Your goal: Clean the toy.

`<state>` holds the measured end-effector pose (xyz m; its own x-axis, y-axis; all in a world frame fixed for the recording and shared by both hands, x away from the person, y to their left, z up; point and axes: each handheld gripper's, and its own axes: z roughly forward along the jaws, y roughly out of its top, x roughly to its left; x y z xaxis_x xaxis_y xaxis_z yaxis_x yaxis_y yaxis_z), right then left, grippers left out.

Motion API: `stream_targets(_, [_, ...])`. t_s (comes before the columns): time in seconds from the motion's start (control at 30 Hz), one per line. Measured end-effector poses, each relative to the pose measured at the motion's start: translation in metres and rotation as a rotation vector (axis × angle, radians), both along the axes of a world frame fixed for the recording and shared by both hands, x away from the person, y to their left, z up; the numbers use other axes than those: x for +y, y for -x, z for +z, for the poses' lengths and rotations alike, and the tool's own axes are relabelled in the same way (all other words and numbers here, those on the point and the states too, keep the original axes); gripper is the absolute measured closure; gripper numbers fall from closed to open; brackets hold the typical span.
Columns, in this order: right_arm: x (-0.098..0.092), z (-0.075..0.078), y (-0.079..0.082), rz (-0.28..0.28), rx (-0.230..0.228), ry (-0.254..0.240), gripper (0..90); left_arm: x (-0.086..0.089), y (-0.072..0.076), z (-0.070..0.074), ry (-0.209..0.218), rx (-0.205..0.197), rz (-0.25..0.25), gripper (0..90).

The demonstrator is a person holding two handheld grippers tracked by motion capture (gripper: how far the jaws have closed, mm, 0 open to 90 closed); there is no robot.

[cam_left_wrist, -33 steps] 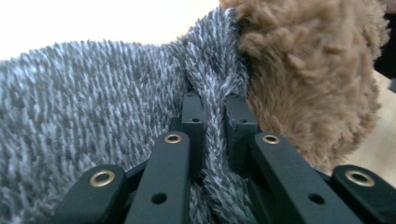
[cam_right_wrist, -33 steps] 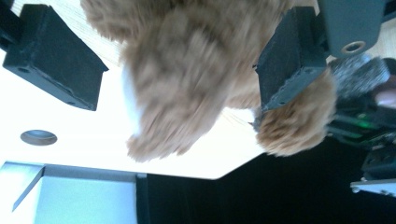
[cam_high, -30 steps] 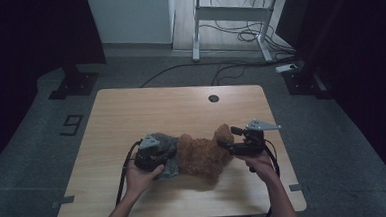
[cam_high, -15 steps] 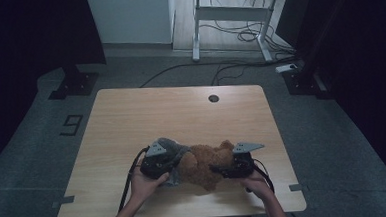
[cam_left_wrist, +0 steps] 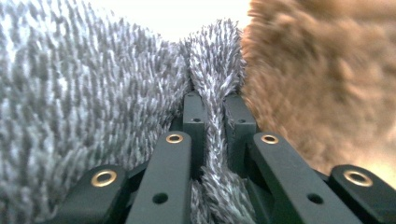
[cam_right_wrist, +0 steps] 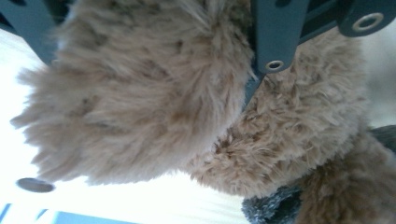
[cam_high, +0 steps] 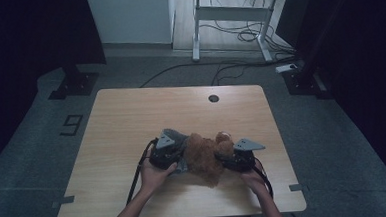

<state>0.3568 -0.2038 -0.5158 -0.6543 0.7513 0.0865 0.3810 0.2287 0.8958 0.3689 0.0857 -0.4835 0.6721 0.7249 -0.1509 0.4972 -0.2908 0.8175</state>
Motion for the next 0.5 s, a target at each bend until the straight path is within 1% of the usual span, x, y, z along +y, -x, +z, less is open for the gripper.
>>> stream_targets(0.03, [-0.002, -0.001, -0.004, -0.022, -0.001, -0.01, 49.1, -0.002, -0.004, 0.001, 0.005, 0.007, 0.003, 81.4])
stream_targets(0.1, [-0.005, -0.002, -0.009, -0.035, 0.005, -0.03, 49.4, -0.005, -0.01, 0.003, 0.004, 0.025, 0.004, 81.4])
stream_targets(0.13, [-0.007, -0.003, -0.011, -0.032, 0.021, -0.059, 49.8, -0.005, -0.012, 0.004, 0.002, 0.034, 0.001, 81.4])
stream_targets(0.17, [-0.008, -0.004, -0.012, -0.027, 0.033, -0.075, 50.1, -0.004, -0.012, 0.005, 0.005, 0.045, -0.006, 81.3])
stream_targets(0.23, [-0.011, -0.004, -0.009, 0.004, 0.05, -0.089, 50.6, 0.001, -0.011, 0.008, 0.02, 0.073, -0.023, 81.0])
stream_targets(0.27, [-0.011, -0.003, -0.008, 0.015, 0.05, -0.093, 50.9, 0.003, -0.011, 0.011, 0.03, 0.085, -0.031, 80.8])
stream_targets(0.3, [-0.011, -0.002, -0.005, 0.029, 0.052, -0.091, 51.1, 0.007, -0.009, 0.015, 0.055, 0.1, -0.033, 80.5])
stream_targets(0.37, [-0.011, -0.001, 0.002, 0.06, 0.046, -0.085, 51.6, 0.009, -0.007, 0.023, 0.071, 0.104, -0.042, 80.2])
stream_targets(0.43, [-0.012, -0.002, 0.009, 0.083, 0.05, -0.086, 51.7, 0.007, -0.002, 0.034, 0.082, 0.088, -0.055, 80.3])
stream_targets(0.5, [-0.014, -0.004, 0.015, 0.096, 0.054, -0.09, 51.8, 0.0, 0.002, 0.043, 0.082, 0.071, -0.075, 80.4])
